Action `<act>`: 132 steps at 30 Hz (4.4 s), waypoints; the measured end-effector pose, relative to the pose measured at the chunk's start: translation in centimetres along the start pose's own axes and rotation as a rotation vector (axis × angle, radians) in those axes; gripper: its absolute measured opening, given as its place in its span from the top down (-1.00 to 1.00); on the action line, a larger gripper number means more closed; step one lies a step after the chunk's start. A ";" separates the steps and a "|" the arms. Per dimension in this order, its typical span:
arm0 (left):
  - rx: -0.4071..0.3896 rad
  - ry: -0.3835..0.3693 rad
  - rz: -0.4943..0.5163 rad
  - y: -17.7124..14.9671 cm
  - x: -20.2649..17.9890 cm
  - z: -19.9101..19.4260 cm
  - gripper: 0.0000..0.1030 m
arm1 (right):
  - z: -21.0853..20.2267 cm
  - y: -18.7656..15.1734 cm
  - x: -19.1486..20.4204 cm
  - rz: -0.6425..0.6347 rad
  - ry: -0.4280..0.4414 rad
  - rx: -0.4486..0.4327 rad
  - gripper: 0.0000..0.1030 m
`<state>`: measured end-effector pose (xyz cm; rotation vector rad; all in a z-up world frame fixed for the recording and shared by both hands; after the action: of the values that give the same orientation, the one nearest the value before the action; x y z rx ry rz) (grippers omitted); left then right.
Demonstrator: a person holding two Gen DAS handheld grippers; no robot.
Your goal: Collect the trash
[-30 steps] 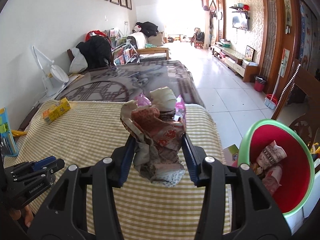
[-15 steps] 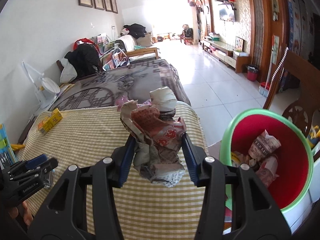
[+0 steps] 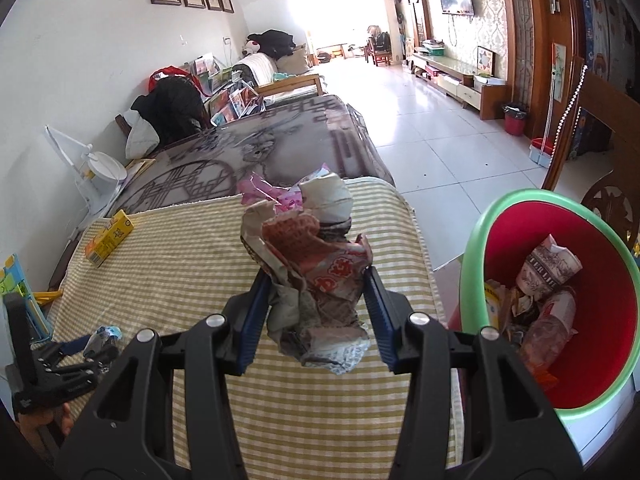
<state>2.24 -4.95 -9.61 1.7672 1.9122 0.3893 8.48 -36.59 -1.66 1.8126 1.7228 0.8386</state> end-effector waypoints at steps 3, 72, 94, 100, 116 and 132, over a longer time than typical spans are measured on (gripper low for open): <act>0.011 0.016 0.011 -0.6 0.2 0.5 -0.24 | 0.3 -0.1 -0.1 0.008 -0.002 0.014 0.12; 0.008 -0.706 0.293 6.1 -36.9 3.2 -0.09 | -9.3 -0.8 -22.4 0.641 -0.773 -0.395 -0.90; -0.112 0.101 0.031 16.0 11.4 0.9 -0.63 | -2.0 4.4 -5.4 0.236 -0.351 -0.253 -0.91; 0.102 0.102 0.008 18.6 18.4 5.4 -0.63 | 0.0 5.1 -2.0 0.168 -0.329 -0.211 -0.91; 0.146 0.141 0.017 19.5 19.9 10.1 -0.61 | 11.0 7.8 8.8 -0.349 -0.236 -0.039 -0.91; -0.226 0.030 -0.164 8.4 9.0 -2.7 -0.28 | 18.4 6.3 13.5 -0.586 -0.218 0.105 0.64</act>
<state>7.64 5.19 -4.42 1.4572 1.9322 0.5511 26.24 -22.58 -8.47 1.2790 2.0169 0.3009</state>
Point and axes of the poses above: each gripper's, at about its wrist camera, not at the fingertips, and z roughly the way its jaws point, x to its left, y to its top, the point moved 2 cm from there along z, roughly the way its jaws point, and after that the axes turned 10 degrees about -y, right-handed, at the moved point
